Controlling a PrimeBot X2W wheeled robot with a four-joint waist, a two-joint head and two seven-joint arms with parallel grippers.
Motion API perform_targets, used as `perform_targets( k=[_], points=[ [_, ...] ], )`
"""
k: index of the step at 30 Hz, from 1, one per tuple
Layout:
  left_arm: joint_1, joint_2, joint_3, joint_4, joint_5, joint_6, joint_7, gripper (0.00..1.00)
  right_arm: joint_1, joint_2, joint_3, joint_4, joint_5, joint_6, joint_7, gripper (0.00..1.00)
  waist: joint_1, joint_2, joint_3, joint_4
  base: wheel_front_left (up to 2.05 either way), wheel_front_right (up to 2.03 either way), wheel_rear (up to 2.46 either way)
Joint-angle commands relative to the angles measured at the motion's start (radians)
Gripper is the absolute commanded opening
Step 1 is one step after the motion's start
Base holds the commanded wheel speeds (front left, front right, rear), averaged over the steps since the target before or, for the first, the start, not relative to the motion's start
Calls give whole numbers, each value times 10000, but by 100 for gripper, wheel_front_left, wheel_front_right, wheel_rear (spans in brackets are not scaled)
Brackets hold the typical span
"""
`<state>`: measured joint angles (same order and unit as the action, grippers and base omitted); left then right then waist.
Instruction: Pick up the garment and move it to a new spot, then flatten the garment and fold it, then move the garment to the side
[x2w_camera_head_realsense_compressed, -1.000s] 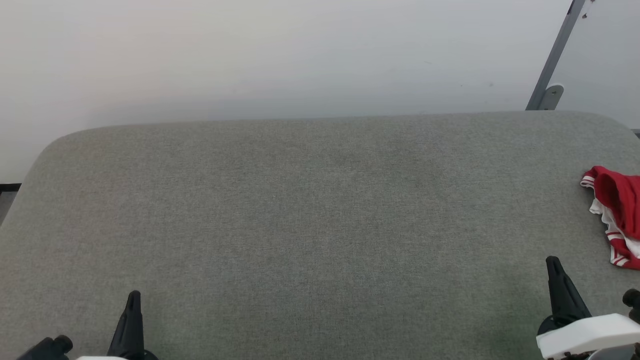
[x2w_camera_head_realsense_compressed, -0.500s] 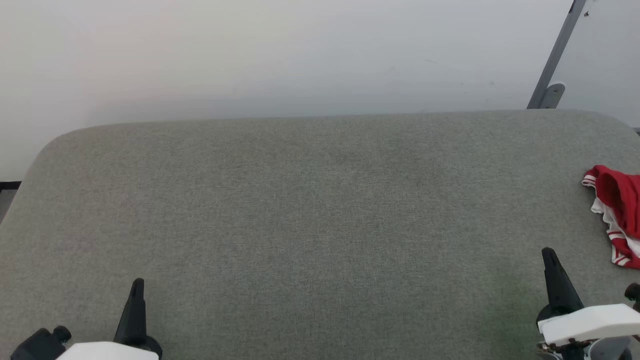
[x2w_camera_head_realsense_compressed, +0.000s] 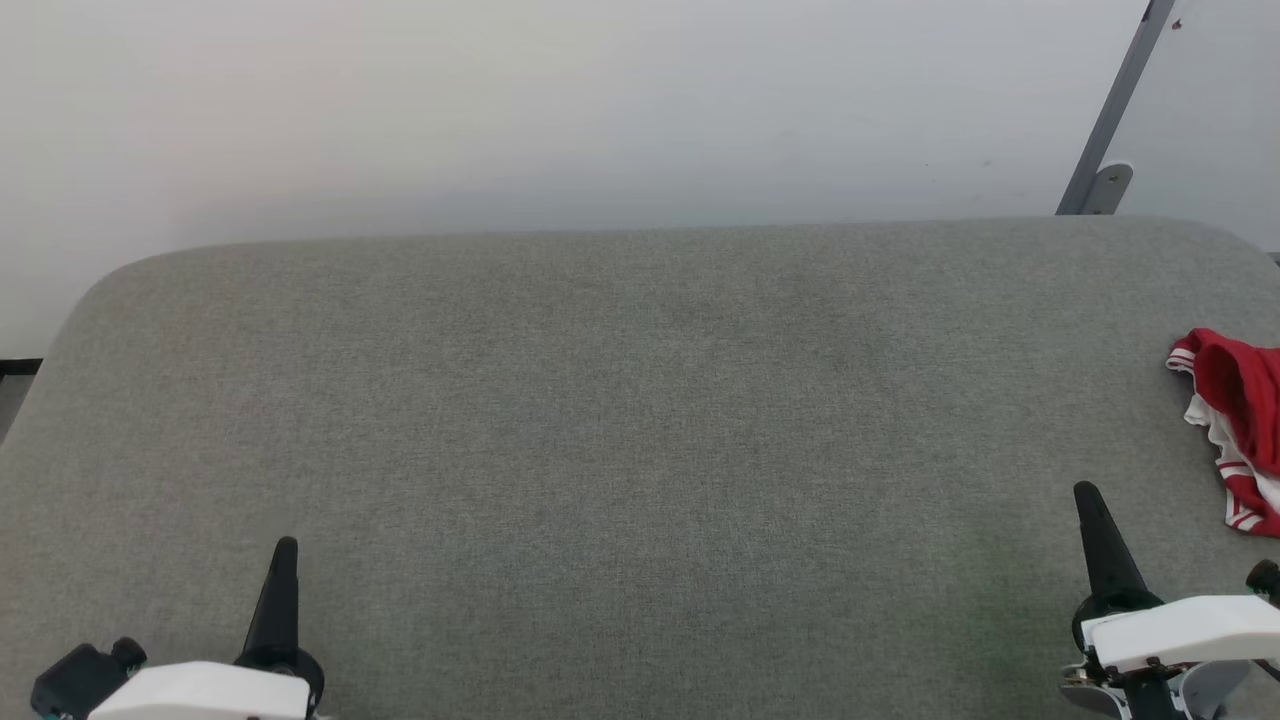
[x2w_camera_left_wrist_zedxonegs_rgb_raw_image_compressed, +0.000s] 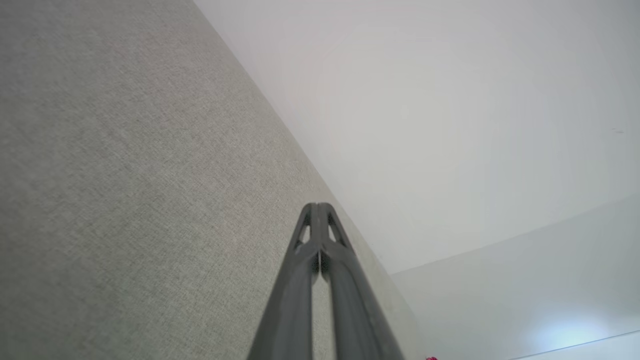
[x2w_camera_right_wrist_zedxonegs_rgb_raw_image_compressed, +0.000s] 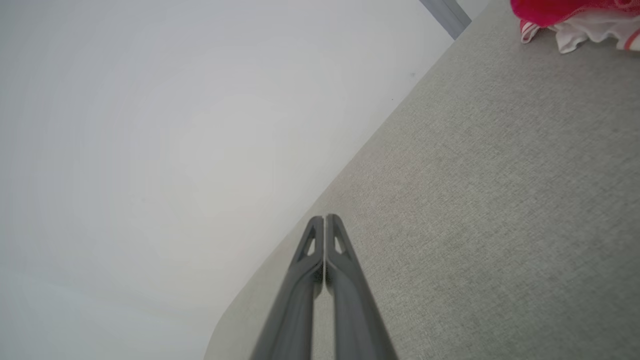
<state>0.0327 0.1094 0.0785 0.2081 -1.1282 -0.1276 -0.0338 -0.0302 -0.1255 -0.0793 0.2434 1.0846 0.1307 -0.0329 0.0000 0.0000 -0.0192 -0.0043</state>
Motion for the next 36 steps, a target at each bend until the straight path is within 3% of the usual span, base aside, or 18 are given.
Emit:
perform_targets(
  k=[1,36],
  points=[
    [-299,27,60,-74,-324,-27,81,0,-208,28,-70,-63,333,2,110,0,0,0,6,1,0,0,0],
    [-1020,-322,226,195,-3035,-42,914,0,-598,473,-245,-17,3289,1,947,0,0,0,121,23,0,0,0]
  ],
)
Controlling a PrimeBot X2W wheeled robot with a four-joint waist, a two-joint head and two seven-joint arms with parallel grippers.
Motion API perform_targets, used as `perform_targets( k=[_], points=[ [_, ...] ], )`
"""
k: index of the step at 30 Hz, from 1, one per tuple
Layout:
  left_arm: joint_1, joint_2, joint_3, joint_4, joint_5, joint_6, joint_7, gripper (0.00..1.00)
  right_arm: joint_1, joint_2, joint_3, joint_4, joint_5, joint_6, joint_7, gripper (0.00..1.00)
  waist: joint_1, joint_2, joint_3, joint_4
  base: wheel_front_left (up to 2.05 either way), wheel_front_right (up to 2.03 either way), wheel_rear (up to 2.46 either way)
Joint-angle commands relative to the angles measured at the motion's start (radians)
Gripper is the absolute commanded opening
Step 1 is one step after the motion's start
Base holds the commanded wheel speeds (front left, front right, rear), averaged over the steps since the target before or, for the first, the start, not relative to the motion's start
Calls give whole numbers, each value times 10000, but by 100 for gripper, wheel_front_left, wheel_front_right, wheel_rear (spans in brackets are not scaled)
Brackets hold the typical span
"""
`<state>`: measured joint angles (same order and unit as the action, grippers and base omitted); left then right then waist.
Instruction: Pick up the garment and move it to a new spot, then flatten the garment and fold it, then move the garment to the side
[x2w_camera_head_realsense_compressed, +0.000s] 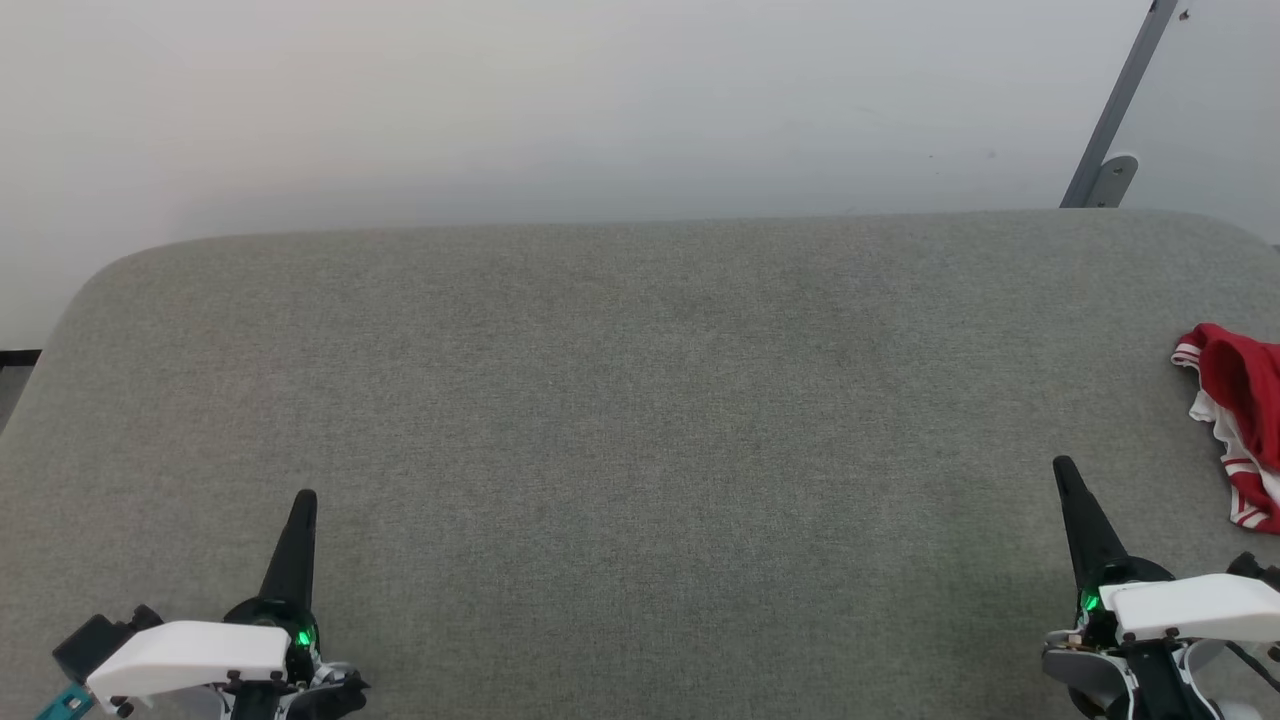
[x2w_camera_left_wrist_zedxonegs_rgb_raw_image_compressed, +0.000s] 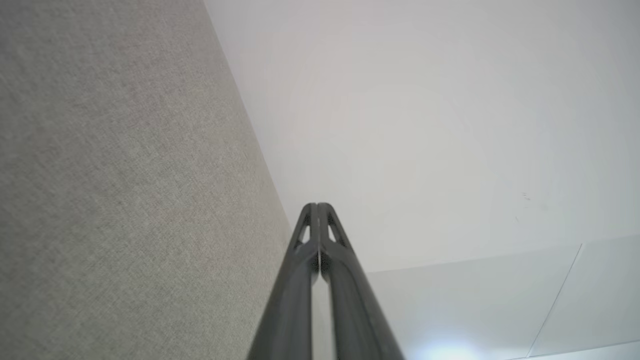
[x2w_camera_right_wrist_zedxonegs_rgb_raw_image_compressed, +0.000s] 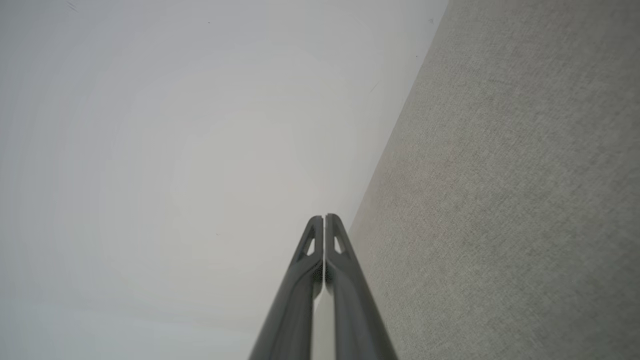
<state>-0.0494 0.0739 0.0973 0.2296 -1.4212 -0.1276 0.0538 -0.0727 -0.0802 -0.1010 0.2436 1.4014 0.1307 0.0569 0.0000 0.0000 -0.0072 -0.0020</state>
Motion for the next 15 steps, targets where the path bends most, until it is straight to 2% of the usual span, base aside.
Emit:
perform_targets(
  k=[1,15],
  points=[
    [-208,25,44,-14,-177,-43,64,0,-185,31,-33,-17,199,1,70,0,0,0,5,1,0,0,0],
    [-417,-99,104,73,-1049,-49,337,0,-271,174,-96,0,1131,1,324,0,0,0,48,10,0,0,0]
  ],
)
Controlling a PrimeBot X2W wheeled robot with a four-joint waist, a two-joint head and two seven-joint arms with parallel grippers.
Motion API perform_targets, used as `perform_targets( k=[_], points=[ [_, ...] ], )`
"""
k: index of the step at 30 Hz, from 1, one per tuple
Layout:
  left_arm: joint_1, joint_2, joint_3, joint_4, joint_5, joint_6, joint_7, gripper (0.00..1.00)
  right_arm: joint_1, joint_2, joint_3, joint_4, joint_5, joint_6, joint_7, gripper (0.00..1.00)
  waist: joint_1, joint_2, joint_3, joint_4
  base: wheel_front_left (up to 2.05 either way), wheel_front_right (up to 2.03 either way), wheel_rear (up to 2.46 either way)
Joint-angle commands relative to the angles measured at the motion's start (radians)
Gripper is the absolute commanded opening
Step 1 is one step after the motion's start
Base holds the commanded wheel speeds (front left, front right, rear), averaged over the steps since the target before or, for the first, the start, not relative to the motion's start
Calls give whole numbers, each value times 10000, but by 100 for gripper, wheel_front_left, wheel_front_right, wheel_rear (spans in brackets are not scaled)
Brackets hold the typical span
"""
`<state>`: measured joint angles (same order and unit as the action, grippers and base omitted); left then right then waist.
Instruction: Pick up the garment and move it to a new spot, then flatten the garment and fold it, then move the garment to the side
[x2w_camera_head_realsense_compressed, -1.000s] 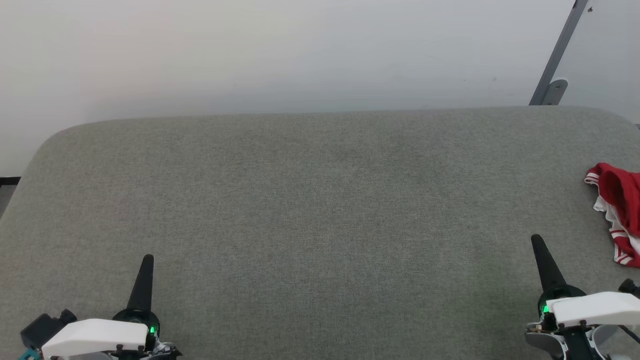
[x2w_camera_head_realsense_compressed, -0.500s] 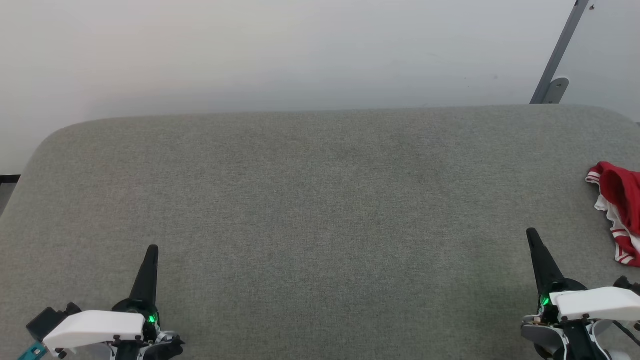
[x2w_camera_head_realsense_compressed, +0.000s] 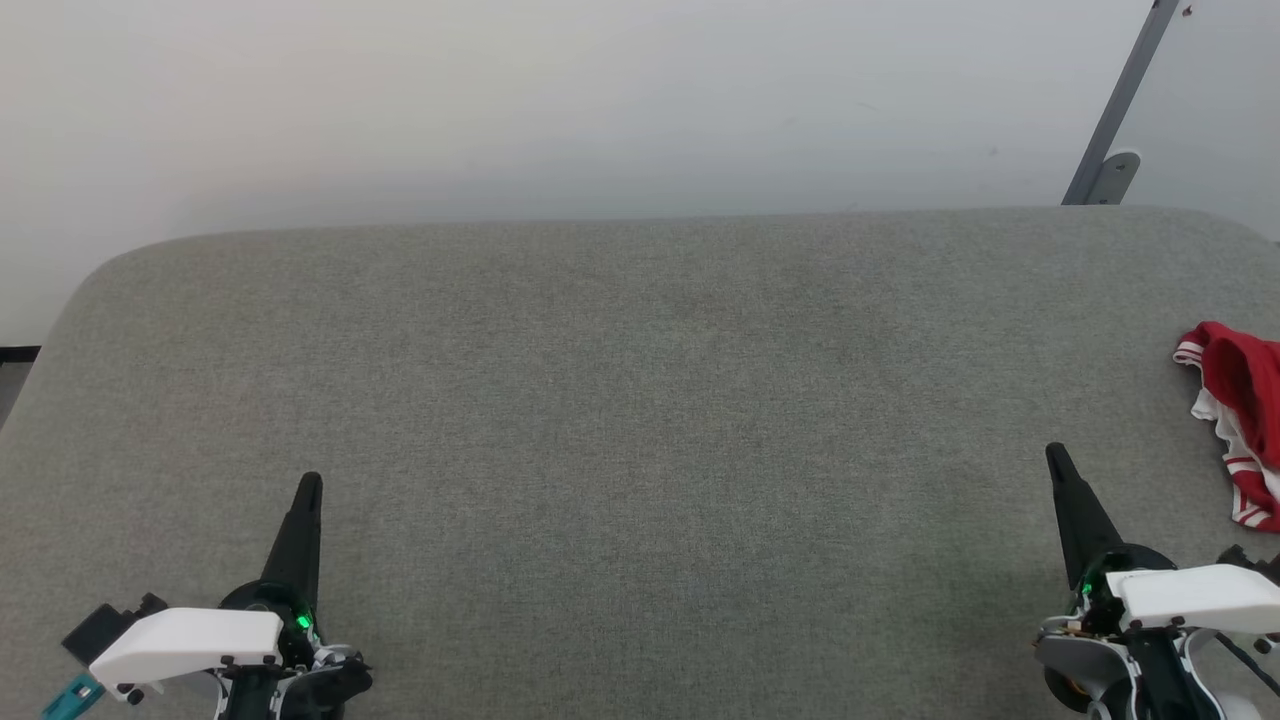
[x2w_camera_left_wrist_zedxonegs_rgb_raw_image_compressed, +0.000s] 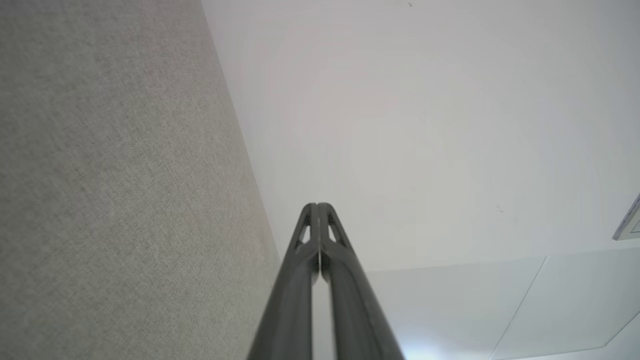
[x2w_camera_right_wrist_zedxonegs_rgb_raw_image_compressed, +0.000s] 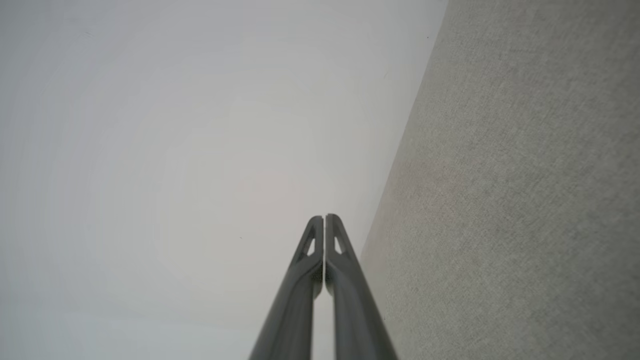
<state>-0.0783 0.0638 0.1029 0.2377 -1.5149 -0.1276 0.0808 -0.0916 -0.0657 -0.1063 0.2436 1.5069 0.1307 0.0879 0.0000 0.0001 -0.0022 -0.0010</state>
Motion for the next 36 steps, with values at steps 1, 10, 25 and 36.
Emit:
perform_targets(
  k=[1,10,25,36],
  points=[
    [-150,-7,53,-2,-182,-49,91,0,-94,41,-46,2,145,1,23,0,0,-1,1,1,0,0,0],
    [-279,-86,83,49,-707,-53,247,0,-197,139,-80,14,740,1,207,0,0,-1,32,6,0,0,0],
    [-378,-128,103,81,-1011,-56,355,0,-192,176,-89,23,1075,0,298,0,0,-1,53,10,0,0,0],
    [-378,-132,108,80,-1003,-56,346,0,-192,176,-89,23,1076,0,296,0,0,-1,53,10,0,0,0]
  ],
)
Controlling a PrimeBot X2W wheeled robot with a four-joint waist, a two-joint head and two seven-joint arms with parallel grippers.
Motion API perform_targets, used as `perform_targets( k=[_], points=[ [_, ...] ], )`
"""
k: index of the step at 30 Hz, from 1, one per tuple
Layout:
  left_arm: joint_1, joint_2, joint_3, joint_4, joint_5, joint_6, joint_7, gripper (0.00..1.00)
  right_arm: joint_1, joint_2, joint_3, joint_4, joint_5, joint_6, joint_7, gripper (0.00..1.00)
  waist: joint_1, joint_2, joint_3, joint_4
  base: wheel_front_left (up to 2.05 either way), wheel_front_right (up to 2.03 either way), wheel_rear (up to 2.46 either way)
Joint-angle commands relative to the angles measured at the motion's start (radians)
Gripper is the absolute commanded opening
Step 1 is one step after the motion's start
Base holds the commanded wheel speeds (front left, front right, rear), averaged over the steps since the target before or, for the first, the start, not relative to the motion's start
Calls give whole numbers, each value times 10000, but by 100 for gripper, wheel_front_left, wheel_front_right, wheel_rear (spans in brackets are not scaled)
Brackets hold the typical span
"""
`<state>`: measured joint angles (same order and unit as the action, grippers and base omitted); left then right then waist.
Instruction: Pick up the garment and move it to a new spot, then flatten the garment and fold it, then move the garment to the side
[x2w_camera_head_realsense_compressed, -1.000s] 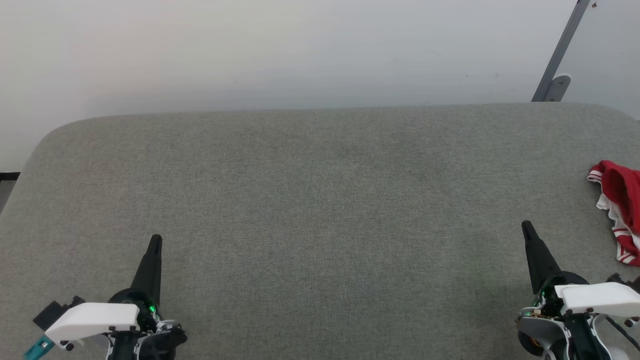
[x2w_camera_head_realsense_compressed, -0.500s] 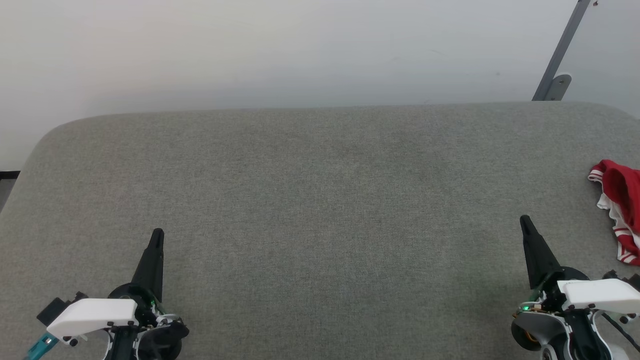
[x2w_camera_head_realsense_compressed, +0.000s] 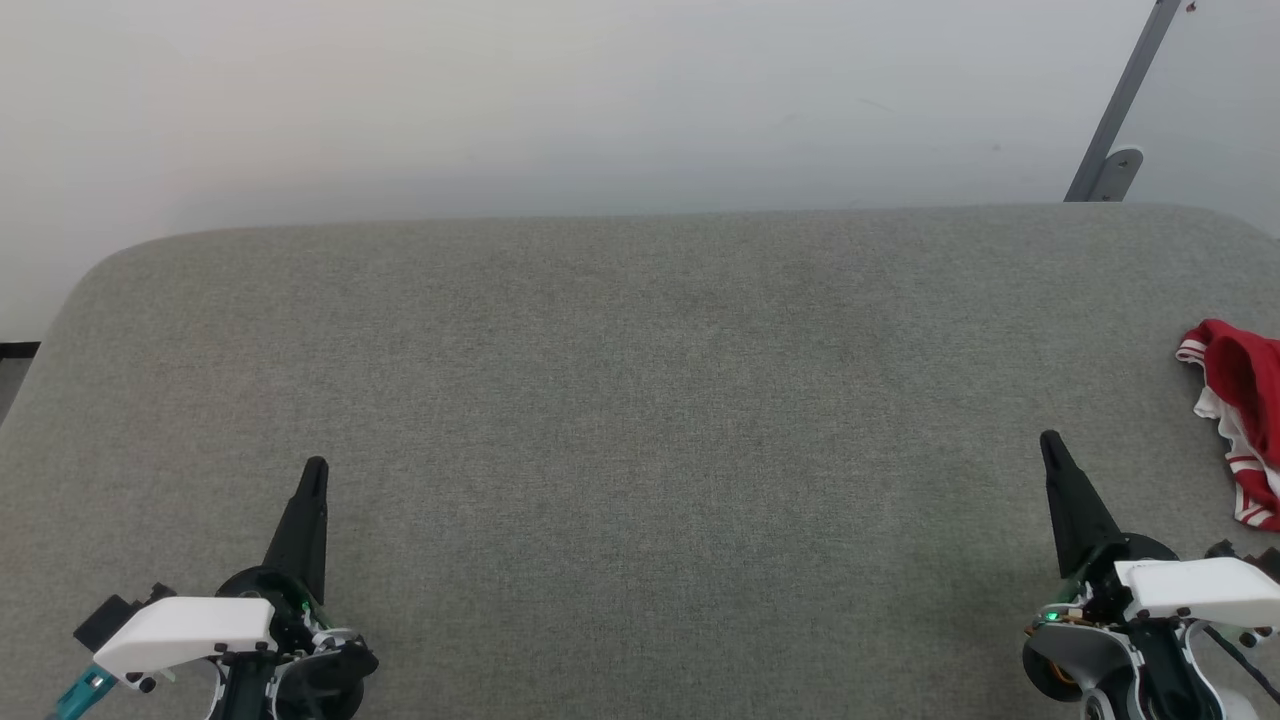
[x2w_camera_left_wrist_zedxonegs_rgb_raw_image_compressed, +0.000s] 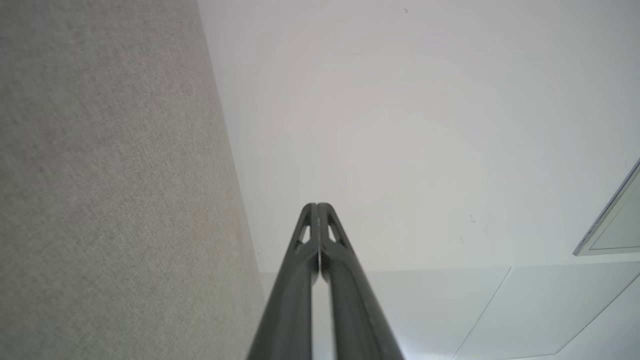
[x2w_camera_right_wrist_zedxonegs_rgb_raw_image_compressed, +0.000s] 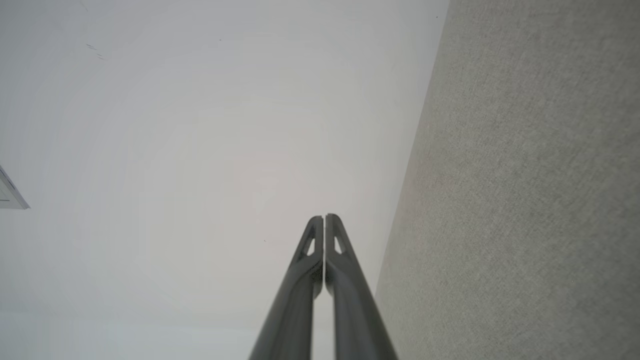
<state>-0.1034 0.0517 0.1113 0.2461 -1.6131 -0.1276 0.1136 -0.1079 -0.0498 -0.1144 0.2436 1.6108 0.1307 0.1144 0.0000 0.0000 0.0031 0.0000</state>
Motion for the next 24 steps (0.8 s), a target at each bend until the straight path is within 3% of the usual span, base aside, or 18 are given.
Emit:
perform_targets(
  k=[1,24],
  points=[
    [-127,-11,25,-4,-20,-56,18,0,-29,17,-8,23,37,0,31,0,0,0,0,0,0,0,0],
    [-129,-14,32,-4,-8,-57,27,0,-29,17,-3,23,39,0,31,0,0,0,0,0,0,0,0]
  ],
)
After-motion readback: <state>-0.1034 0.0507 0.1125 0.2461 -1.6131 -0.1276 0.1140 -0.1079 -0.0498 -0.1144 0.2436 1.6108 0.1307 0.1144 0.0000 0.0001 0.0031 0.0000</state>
